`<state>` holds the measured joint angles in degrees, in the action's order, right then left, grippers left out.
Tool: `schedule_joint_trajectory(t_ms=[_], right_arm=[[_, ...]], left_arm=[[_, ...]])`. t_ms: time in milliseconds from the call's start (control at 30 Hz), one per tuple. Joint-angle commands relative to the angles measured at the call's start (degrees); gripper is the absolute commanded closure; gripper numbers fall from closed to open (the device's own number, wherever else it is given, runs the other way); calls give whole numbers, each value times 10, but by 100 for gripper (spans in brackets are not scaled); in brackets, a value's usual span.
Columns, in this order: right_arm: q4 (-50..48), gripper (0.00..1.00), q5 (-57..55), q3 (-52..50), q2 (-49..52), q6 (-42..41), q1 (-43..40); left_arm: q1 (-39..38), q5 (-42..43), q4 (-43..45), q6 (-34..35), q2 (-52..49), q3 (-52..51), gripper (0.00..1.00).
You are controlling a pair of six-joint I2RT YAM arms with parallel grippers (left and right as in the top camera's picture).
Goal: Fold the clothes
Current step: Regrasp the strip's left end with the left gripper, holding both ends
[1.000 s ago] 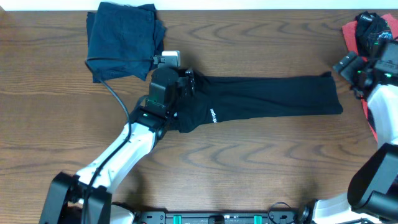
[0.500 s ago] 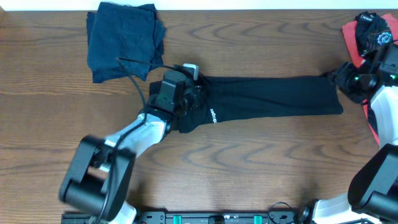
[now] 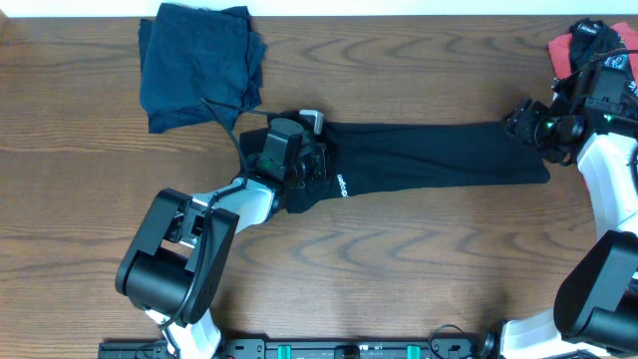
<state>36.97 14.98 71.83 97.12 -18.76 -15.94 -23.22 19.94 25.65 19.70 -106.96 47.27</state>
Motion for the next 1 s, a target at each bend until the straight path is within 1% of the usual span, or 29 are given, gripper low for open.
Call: schedule_joint_trajectory(t_ms=[0,233,400,467,500,533,600,633,700,767,800,900,967], right_arm=[[6,30,-7,-5,4,11,3],[12,30,-17,-12,4,13,3],[12,30,-17,-20,4,13,3],[12,29,-29,-25,4,13,3],[12,27,-41,-27,4,13,3],[13,26,-63,-29,4,13,2],[14,20,-102,-30,4,13,0],[12,18,-106,-30,4,13,-3],[-2,12,-99,-28,4,12,-15],[-21,8,-96,-28,4,13,-31],[-31,7,-96,-28,4,14,-40],[-55,5,-92,-28,5,34,-68],[-70,7,-67,-29,9,64,-83]], left_arm=[[7,-66,17,5,-5,12,76],[17,-79,64,5,-12,14,76],[18,-140,112,5,-43,18,75],[23,-141,113,5,-47,25,75],[25,-134,113,5,-44,26,70],[28,-120,113,5,-37,26,69],[35,-83,106,5,-10,26,64],[38,-65,98,5,8,26,63],[42,-40,64,5,54,26,56],[43,-39,10,0,107,26,49],[43,-39,-16,-14,131,26,45],[43,-41,-114,-56,203,26,37],[43,-41,-183,-67,241,26,31]])
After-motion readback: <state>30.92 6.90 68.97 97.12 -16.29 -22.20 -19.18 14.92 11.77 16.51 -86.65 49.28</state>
